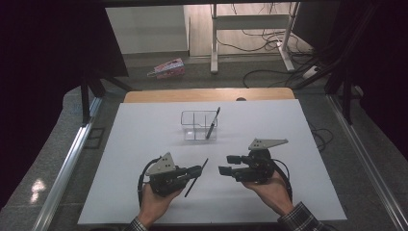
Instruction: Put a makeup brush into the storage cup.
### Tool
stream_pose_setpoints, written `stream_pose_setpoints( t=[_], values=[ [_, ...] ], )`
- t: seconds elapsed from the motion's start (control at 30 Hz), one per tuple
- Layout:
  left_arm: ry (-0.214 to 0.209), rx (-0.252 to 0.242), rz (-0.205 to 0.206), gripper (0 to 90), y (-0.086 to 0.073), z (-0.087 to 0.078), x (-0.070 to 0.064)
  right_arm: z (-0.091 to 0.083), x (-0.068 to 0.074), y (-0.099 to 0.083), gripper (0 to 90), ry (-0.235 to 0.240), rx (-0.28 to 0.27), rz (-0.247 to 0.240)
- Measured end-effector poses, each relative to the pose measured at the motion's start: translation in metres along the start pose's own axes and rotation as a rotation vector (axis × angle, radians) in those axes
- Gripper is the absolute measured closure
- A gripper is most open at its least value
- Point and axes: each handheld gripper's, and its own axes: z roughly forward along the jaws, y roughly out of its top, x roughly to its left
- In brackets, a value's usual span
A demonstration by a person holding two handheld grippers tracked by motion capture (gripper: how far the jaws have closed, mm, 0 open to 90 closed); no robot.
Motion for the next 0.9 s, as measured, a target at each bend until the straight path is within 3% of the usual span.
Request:
stream_pose_setpoints(
  t=[0.17, 0.9],
  values=[
    [0.005, 0.009, 0.009, 85.8, 0.000, 0.003, -0.002, 0.006, 0.001, 0.003, 45.4, 0.041, -0.005, 0.021],
    [0.021, 0.010, 0.033, 85.8, 0.001, 0.007, -0.006, 0.029, 0.007, 0.014, 68.0, 0.103, 0.010, 0.030]
  ],
)
